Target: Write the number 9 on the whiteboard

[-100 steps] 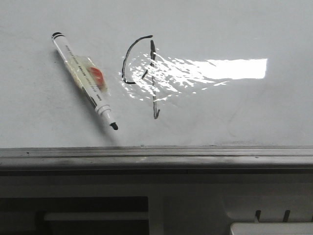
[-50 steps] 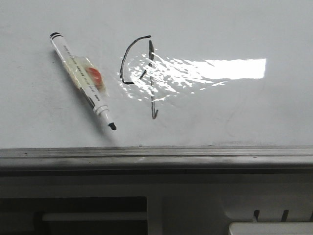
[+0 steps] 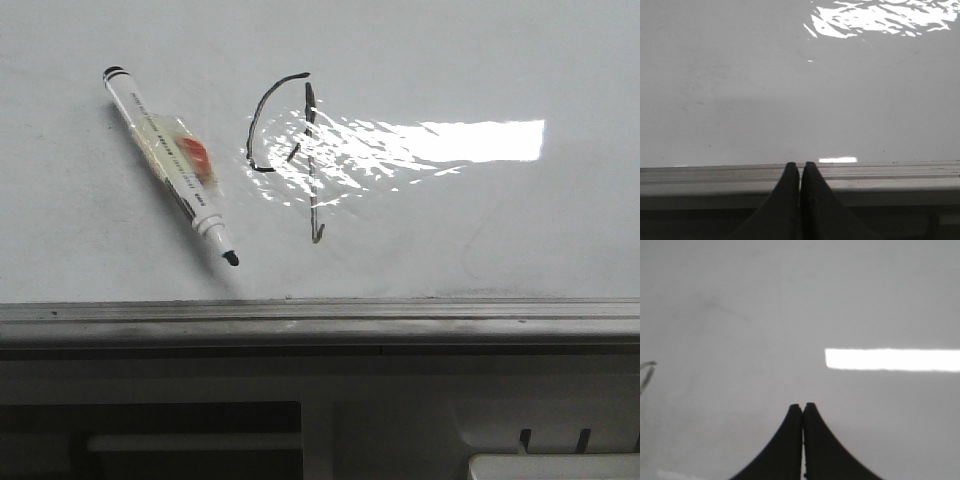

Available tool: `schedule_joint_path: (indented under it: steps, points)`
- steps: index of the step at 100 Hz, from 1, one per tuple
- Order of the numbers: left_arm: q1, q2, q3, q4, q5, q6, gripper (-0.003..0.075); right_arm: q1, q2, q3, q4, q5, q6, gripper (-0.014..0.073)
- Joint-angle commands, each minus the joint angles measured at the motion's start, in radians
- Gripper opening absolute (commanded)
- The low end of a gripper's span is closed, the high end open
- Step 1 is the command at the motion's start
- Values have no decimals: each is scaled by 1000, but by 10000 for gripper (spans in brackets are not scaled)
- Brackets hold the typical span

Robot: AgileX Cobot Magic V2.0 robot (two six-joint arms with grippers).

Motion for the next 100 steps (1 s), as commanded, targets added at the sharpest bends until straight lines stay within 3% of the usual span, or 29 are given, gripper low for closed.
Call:
schedule_joint_path:
  steps: [1,21,31,40,100]
  points:
    - [0,-27,40,-9,-52,-13,-20,-83,-1,27,-100,46,99,-69]
    - [0,-27,40,-9,-52,-13,-20,-180,-113,27,-115,263,122,-69]
    - [0,-27,40,-9,-52,-13,-20,-190,-223,27,-115,428,122,-69]
    - [0,-25,40,-13,-57,-13,-20,-190,-209,27,-97,546,122,-69]
    - [0,-25,40,-13,-60,-13,-20,-188,-213,27,-97,539,118,-69]
